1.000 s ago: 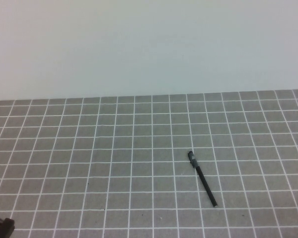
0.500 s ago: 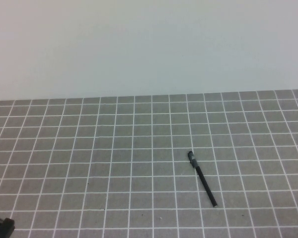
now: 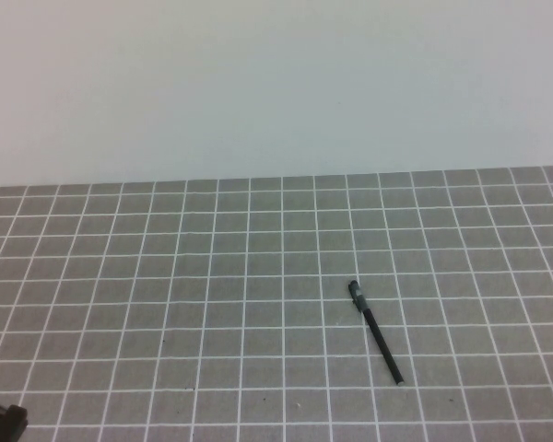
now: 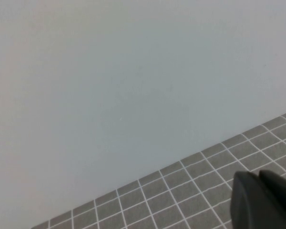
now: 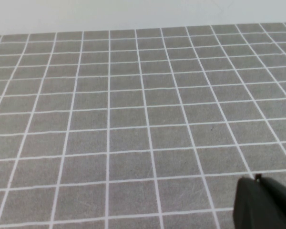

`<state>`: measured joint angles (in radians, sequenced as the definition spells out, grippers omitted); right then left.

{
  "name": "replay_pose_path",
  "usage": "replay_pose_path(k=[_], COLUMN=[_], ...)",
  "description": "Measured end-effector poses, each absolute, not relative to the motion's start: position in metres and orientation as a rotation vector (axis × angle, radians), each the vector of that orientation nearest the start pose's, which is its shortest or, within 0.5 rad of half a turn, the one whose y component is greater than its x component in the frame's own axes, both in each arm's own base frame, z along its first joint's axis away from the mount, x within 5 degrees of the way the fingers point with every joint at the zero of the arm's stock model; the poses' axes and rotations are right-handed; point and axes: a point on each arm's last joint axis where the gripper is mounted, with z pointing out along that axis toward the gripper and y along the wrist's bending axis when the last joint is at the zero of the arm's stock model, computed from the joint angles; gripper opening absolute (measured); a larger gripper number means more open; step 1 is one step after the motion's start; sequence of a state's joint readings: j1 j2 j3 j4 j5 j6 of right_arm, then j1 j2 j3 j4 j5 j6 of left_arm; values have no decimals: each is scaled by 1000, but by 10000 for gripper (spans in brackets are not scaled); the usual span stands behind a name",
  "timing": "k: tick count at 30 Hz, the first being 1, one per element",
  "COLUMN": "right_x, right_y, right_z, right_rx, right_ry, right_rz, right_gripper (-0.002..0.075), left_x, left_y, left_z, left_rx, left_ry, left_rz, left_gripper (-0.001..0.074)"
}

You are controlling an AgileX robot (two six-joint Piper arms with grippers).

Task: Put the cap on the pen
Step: 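Pick up the pen and its cap, cap the pen, and set it down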

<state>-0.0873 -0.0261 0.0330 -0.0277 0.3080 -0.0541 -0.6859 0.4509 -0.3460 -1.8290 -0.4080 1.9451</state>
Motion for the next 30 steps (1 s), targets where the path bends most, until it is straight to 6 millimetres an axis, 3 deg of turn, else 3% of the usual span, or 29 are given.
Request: replay_pose_path(k=[19, 25, 30], right_x=[53, 53, 53], right_y=[-5, -5, -5], right_z=[175, 176, 176], right_rx=[12, 12, 12], right_ry=[1802, 1800, 1800], right_rz=[-127, -127, -127], right_gripper=[-3, -3, -3], left_x=[97, 91, 87], left_y=[-35, -39, -36], left_z=[287, 298, 301], left_rx=[369, 510, 463], left_ry=[1648, 1485, 1447], left_rz=[-112, -101, -129], left_gripper=[1, 1, 1])
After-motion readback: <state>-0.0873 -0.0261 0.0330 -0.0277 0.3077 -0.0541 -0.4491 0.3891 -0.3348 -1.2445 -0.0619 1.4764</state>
